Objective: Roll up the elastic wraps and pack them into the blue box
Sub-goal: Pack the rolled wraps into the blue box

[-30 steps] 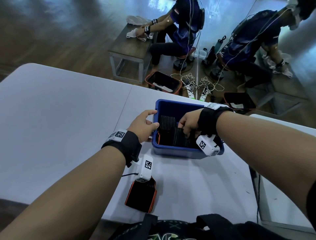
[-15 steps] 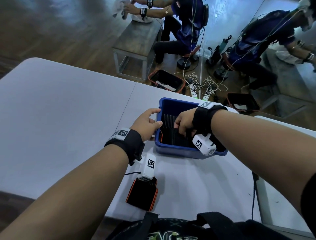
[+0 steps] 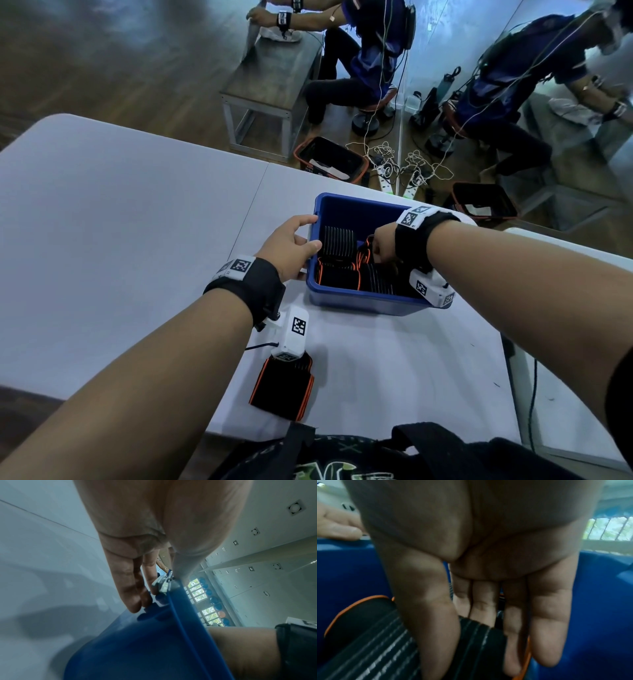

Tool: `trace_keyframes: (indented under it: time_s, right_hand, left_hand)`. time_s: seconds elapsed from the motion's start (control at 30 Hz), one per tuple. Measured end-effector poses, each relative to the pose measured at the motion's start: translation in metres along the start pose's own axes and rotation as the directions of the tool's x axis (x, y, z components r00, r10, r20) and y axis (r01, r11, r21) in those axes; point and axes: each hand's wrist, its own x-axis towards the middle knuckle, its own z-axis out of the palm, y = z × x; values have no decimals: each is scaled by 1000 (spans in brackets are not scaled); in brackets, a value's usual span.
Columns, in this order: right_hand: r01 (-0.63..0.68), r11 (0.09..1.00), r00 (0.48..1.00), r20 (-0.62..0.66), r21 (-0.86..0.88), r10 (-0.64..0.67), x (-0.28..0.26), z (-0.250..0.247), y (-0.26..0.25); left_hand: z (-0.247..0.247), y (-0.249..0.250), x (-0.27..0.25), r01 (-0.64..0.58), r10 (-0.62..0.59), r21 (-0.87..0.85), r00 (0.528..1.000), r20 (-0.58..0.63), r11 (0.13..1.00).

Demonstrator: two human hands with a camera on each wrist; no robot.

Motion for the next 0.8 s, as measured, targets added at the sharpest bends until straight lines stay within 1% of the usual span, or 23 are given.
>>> trace_keyframes:
  time_s: [0.07,0.17,0.23,0.27,0.3,0.37,0.43,0.5,0.57,0.63,0.7,0.73,0.8]
  right_hand:
    - [-12,999,1000,-12,-52,11,9,0,0]
    - [4,989,1000,-8,-146,-5,-11,0,-4]
    - [11,990,1000,-18,-139,-14,-16,-3,-4]
    - [3,984,1000,-8,-179,-4,-16,-2,-5]
    - [-47,983,999,1,-178,48,-12,-2,-6]
    - [-41,984,999,7,-172,42,-2,-1,-3]
    - [-29,985,999,-18,-171,27,8,4,4]
    - [-45,989,998,-37,-140,40,34,10,19]
    - [-70,991,996,-68,-110,63,36,7,28]
    - [-72,997,991,-112,-32,68,4,-1,24]
    - [-34,997,980,-193,71,47,-36,-11,17]
    - [-9,994,963,-267,106,37,-53,-13,16]
    - [79,981,902,-431,179,6,-82,-9,11]
  left_hand:
    - [0,1,0,2,-2,-3,1000,-3,1000]
    - [1,1,0,3,-3,2,1000,-5,1000]
    - [1,1,0,2,-2,6,1000,-8,1000]
    - [1,0,0,2,-1,7,1000,-8,1000]
    - [1,0,0,2,-2,7,1000,-9,1000]
    - [1,1,-1,6,-6,7,1000,-10,1000]
    - [1,1,-1,9,-9,6,1000,-9,1000]
    - [1,1,-2,7,-7,11,1000,-10,1000]
    - [1,2,-1,4,-4,16,1000,-12,1000]
    - [1,1,-1,-5,5,23,1000,-11,1000]
    - [1,0,0,-18,18,40,1000,-9,999]
    - [0,0,0,-23,23,47,1000,-7,999]
    - [-1,1,0,-29,29,53,1000,1,998]
